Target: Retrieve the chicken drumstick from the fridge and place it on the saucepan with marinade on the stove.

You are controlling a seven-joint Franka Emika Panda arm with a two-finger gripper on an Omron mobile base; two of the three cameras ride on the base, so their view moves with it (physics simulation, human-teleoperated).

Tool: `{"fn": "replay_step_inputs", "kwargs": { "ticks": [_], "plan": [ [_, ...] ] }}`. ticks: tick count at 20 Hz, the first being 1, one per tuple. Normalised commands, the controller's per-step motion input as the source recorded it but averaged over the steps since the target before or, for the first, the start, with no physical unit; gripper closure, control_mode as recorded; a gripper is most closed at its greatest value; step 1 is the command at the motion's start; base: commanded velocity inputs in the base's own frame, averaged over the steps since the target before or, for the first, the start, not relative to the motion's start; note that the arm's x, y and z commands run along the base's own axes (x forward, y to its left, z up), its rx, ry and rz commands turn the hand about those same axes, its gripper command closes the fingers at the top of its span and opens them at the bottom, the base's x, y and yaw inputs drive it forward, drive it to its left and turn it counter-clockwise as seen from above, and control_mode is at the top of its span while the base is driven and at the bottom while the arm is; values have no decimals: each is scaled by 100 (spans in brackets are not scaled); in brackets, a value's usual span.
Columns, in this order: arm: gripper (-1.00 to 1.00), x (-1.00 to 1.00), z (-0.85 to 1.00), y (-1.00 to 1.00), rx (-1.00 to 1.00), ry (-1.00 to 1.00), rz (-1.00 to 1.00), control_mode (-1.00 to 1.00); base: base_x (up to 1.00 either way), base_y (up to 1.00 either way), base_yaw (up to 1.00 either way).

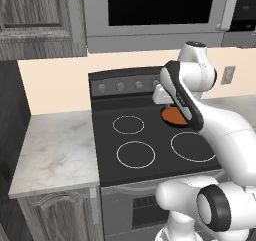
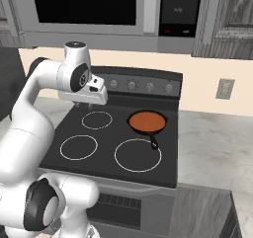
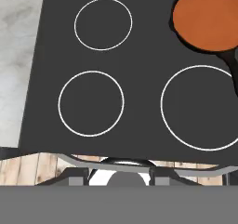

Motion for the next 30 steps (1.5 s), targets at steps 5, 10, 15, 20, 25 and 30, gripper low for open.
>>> {"fn": "replay_step_inputs", "kwargs": {
  "ticks": [5,10,15,20,25,30],
  "plan": [
    [-100,-31,0,0,0,2,-6,-100,0,0,0],
    [-100,-61,0,0,0,10,-14,-100,0,0,0],
    [-100,-60,0,0,0,15,-11,-100,0,0,0],
    [-100,-31,3,-1,0,16,-3,-100,0,0,0],
    [-100,-18,0,0,0,15,0,-100,0,0,0],
    [-100,-47,0,0,0,11,0,-100,0,0,0]
  ]
}}
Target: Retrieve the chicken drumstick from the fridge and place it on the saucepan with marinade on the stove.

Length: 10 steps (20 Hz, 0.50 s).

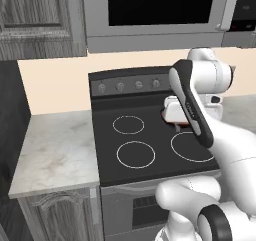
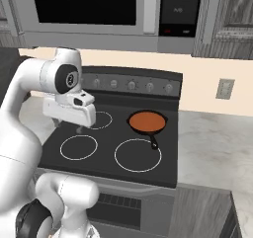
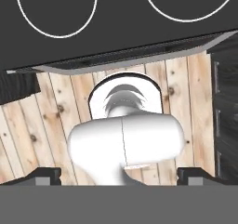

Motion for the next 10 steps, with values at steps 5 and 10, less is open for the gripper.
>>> {"fn": "replay_step_inputs", "kwargs": {
  "ticks": [5,10],
  "plan": [
    [-100,-58,1,0,0,9,0,-100,0,0,0],
    [-100,-59,0,0,0,7,0,-100,0,0,0]
  ]
}}
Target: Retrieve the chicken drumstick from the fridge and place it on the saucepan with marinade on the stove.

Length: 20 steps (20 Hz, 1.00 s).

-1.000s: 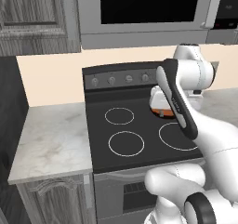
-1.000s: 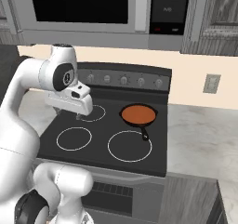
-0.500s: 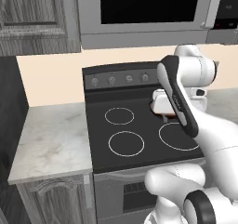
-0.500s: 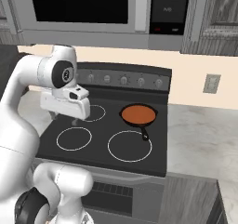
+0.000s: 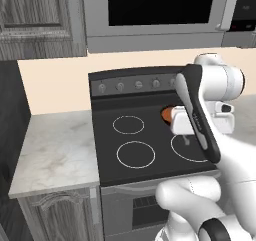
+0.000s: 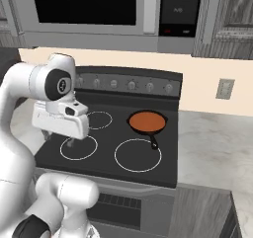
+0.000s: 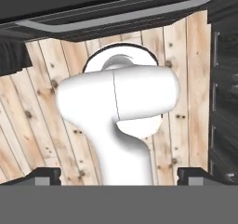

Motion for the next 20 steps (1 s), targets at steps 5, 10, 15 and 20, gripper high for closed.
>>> {"fn": "replay_step_inputs", "kwargs": {
  "ticks": [5,10,15,20],
  "plan": [
    [-100,-58,0,0,0,1,0,-100,0,0,0],
    [-100,0,0,0,0,0,0,100,-71,1,0],
    [-100,0,0,0,0,0,0,100,-58,33,0],
    [-100,0,0,0,0,0,0,100,-54,52,0]
  ]
}}
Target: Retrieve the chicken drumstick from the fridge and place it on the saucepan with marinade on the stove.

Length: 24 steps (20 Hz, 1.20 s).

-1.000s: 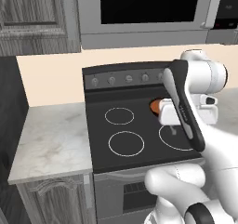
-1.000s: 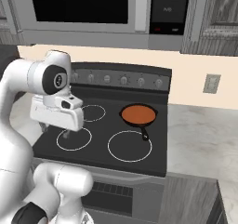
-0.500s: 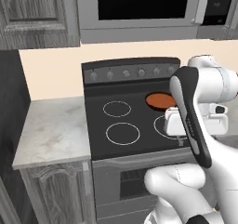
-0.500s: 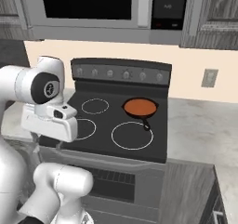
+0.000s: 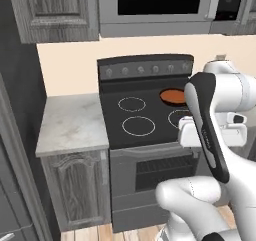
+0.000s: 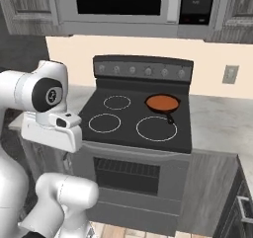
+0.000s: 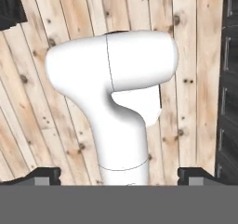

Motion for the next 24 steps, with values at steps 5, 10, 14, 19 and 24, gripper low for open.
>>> {"fn": "replay_step_inputs", "kwargs": {
  "ticks": [5,10,14,19,24],
  "plan": [
    [-100,0,0,0,0,0,0,100,-52,64,0],
    [-100,0,0,0,0,0,0,100,-38,81,0],
    [-100,0,0,0,0,0,0,100,-19,89,0],
    [-100,0,0,0,0,0,0,100,-4,99,-1],
    [-100,0,0,0,0,0,0,100,-15,100,0]
  ]
}}
